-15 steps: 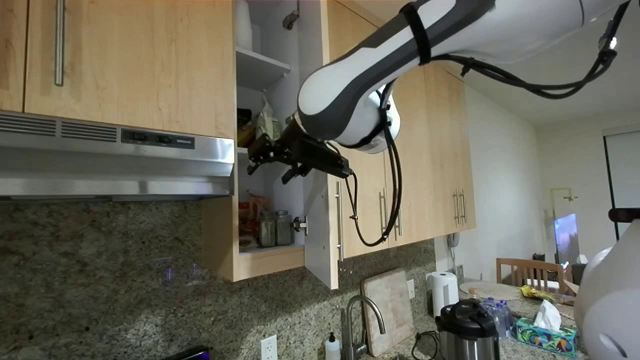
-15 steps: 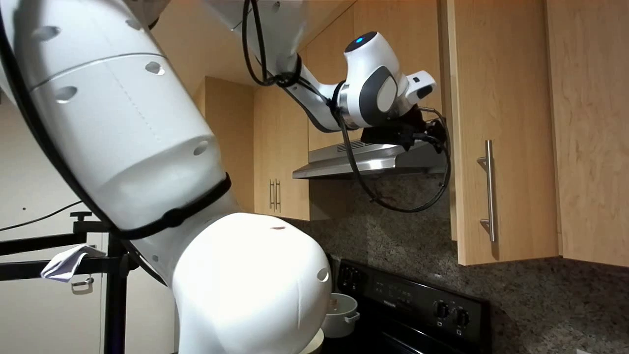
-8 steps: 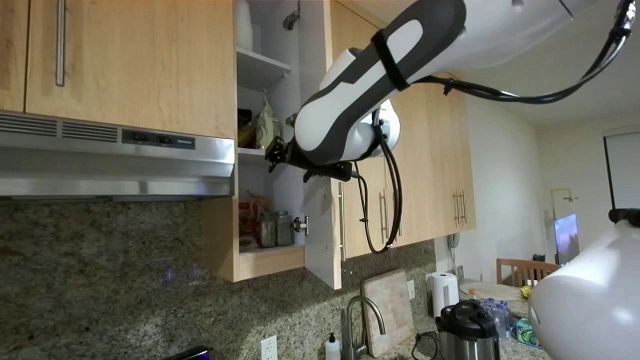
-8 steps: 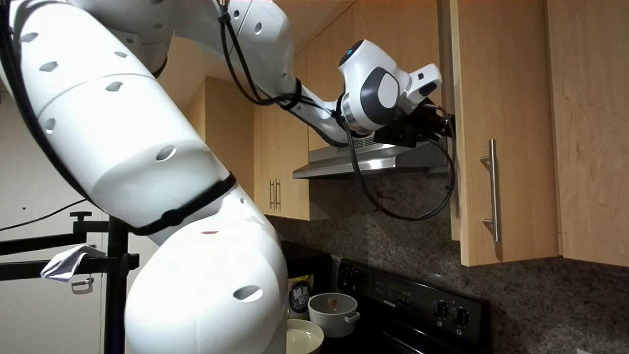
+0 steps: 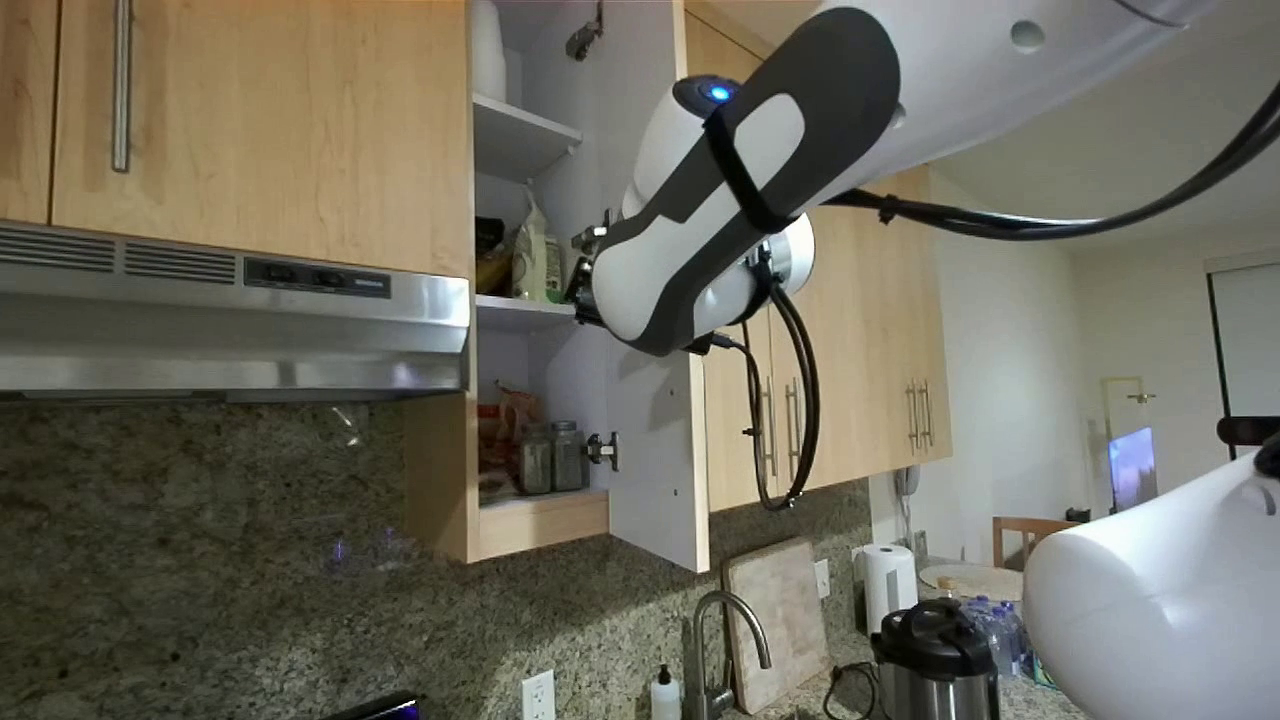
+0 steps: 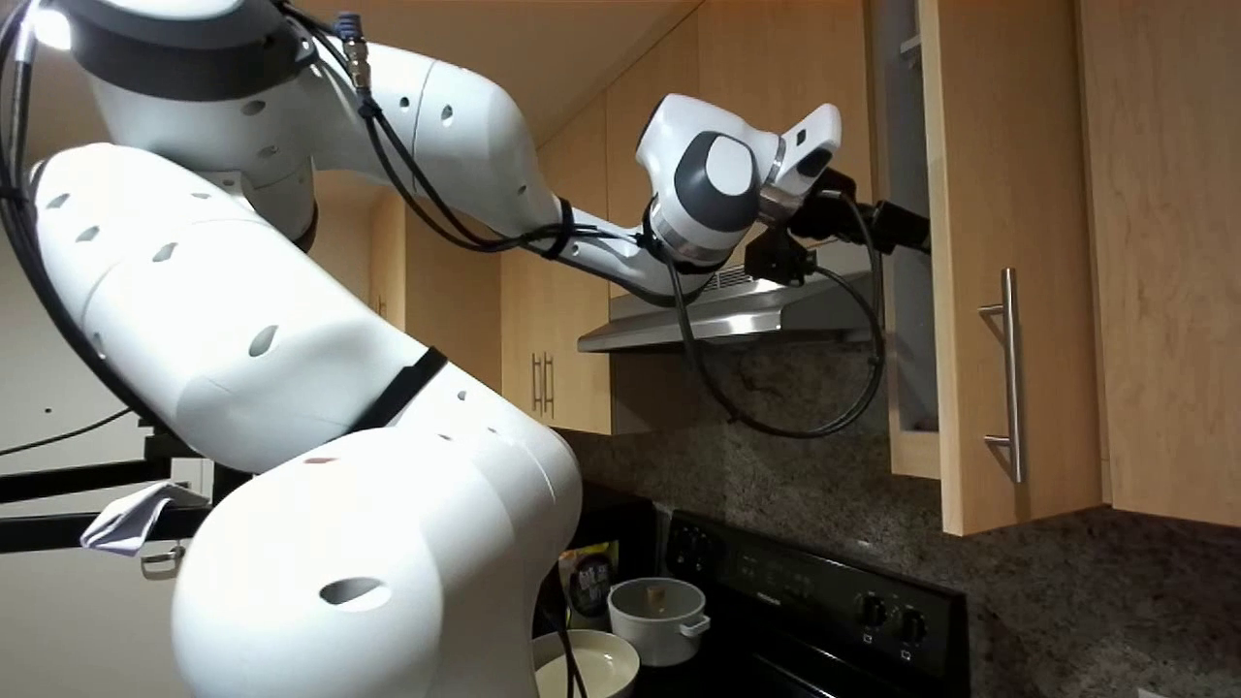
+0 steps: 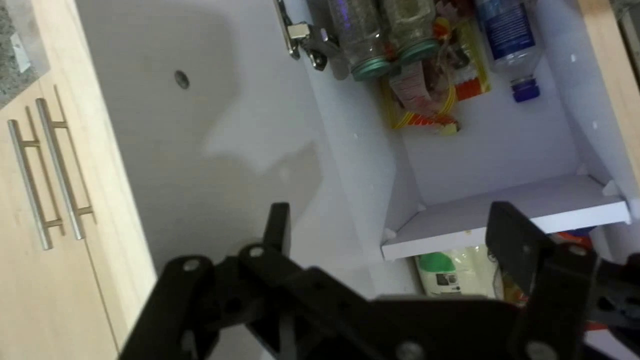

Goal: Open the first cabinet door to the right of the stove hood

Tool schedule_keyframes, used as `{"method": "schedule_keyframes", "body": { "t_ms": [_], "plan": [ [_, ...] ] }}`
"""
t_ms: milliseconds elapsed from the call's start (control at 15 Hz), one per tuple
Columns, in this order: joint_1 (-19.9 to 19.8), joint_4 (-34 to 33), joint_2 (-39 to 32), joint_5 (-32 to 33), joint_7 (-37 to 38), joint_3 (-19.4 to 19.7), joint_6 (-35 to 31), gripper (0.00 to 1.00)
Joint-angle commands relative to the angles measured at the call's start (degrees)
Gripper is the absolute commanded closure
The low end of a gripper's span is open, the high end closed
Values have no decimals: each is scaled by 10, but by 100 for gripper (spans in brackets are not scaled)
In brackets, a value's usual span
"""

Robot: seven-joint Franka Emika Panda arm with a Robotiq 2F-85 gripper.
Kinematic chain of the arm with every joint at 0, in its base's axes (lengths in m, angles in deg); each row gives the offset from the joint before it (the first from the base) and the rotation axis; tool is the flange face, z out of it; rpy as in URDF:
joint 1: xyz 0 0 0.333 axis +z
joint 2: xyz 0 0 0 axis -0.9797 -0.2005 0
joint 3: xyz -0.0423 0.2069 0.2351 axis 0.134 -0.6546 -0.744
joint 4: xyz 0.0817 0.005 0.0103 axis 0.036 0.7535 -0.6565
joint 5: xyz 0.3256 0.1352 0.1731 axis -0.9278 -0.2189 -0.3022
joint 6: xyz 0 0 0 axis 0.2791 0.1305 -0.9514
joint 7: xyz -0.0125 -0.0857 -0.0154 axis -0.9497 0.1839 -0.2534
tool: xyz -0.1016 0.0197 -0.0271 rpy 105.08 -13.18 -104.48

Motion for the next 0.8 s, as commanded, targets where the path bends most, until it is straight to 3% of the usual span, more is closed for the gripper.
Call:
{"method": "schedule_keyframes", "body": {
  "t_ms": [0,733],
  "plan": [
    [-24,28,62,9,37,6,30,0],
    [2,38,49,21,22,67,79,0]
  ]
}}
